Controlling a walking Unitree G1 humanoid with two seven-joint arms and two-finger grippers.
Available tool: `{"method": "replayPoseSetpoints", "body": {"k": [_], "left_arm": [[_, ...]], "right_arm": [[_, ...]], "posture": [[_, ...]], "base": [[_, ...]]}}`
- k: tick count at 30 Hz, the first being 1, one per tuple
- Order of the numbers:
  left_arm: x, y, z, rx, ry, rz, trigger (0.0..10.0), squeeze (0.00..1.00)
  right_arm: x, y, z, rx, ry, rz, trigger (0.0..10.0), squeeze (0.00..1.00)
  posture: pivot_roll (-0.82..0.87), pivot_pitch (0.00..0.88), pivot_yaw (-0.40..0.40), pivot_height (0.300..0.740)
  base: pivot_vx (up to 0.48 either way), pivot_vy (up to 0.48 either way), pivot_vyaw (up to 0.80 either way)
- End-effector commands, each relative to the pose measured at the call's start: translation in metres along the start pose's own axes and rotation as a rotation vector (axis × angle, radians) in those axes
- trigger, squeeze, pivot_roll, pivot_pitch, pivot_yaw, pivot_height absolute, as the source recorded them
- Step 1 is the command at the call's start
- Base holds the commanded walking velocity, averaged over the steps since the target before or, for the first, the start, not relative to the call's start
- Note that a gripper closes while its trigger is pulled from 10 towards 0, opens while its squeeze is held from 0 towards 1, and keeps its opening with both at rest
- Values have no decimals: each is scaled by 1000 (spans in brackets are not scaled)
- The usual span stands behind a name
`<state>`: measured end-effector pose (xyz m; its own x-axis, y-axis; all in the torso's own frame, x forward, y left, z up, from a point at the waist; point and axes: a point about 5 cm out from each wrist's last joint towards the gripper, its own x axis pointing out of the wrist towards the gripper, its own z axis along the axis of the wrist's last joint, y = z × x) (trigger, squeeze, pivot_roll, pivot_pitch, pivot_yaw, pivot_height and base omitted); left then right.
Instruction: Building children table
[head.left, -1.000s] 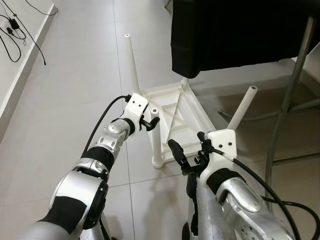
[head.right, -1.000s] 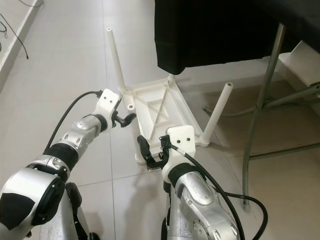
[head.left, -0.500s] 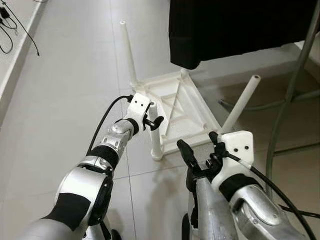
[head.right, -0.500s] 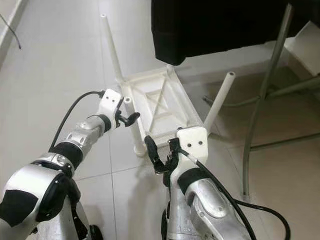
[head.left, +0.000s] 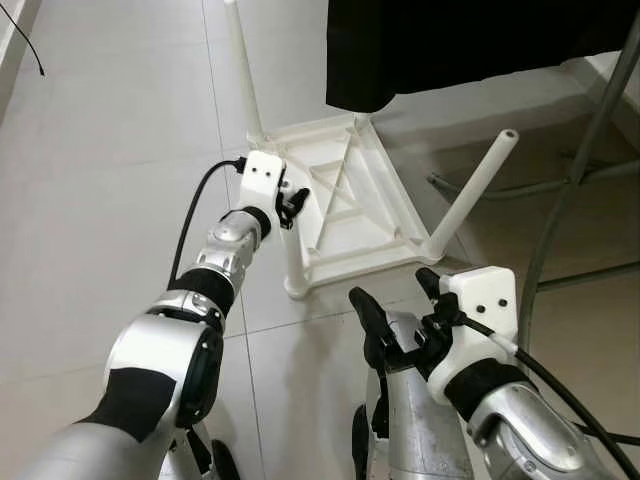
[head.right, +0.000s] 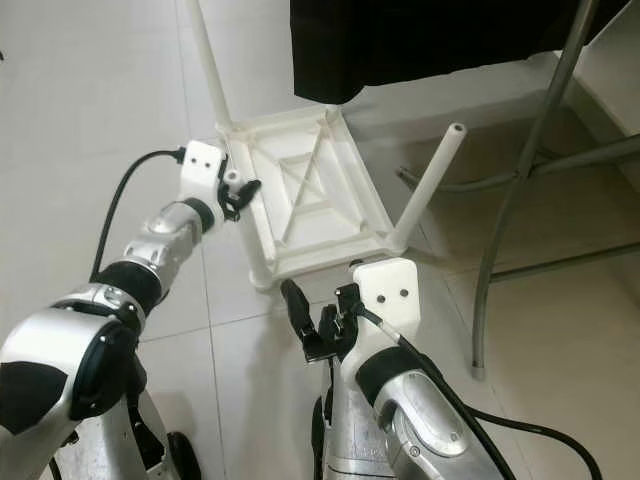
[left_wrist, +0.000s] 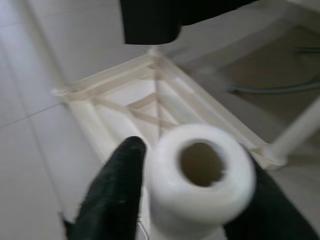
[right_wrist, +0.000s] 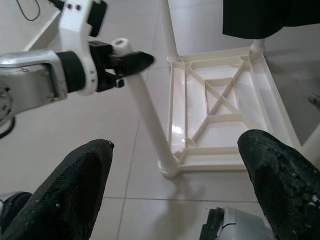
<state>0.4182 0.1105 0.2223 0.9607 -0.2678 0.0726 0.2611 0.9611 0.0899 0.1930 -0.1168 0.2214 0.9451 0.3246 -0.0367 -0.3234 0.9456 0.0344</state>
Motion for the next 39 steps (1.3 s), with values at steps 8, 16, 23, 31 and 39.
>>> {"method": "replayPoseSetpoints", "body": {"k": [8,16,23,31,39], "left_arm": [[-26,65,-25,52,60,293,0,0],[-127,188,-65,125,121,795,0,0],[-242,236,-113,120,265,1140,0,0],[-240,166,-186,-197,356,947,10000,0],[-159,105,-168,-302,213,559,10000,0]], "right_arm": [[-1,3,4,4,8,21,10000,0],[12,5,5,18,-10,68,10000,0],[27,7,8,18,-25,119,10000,0],[37,3,9,16,-49,130,10000,0],[42,3,7,25,-62,122,10000,0]], "posture": [[-476,363,-39,405],[-363,322,-51,405],[-286,286,-44,405],[-245,267,-30,405],[-228,247,-1,405]], "base": [[0,0,0],[0,0,0],[0,0,0],[0,0,0],[0,0,0]]}}
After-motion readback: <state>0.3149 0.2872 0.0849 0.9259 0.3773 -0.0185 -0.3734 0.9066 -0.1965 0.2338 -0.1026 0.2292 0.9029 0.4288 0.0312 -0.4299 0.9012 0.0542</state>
